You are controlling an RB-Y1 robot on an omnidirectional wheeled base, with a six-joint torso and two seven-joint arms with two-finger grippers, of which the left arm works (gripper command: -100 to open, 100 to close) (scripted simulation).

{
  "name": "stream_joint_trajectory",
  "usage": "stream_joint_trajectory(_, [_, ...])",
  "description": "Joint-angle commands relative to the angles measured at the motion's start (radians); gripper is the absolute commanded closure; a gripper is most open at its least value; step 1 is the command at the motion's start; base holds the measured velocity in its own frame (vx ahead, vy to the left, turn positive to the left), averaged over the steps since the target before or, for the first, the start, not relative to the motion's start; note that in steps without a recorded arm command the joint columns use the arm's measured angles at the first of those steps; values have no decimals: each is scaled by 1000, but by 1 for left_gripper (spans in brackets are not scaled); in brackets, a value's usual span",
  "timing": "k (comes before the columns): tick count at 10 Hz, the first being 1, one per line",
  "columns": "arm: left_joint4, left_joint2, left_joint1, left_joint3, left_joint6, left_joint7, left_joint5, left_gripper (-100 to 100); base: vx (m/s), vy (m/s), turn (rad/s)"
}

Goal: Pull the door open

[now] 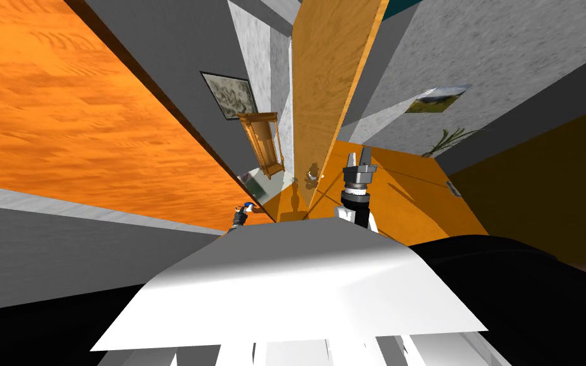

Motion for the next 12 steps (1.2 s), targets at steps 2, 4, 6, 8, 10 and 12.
stream_joint_trajectory(2, [12, 9, 2, -8, -21, 12, -5, 100, -137, 46, -91])
stream_joint_trajectory(4, [25, 20, 22, -18, -62, 28, -10, 100, -178, 43, -175])
stream_joint_trajectory(6, [34, 31, 41, -25, -98, 40, -14, 100, -195, 75, -161])
stream_joint_trajectory(8, [43, 43, 60, -32, -134, 54, -19, 100, -200, 54, -170])
stream_joint_trajectory(10, [53, 55, 79, -40, -171, 66, -23, 100, -222, 67, -162])
stream_joint_trajectory(12, [55, 57, 77, -40, -170, 67, -23, 100, -158, 39, -73])
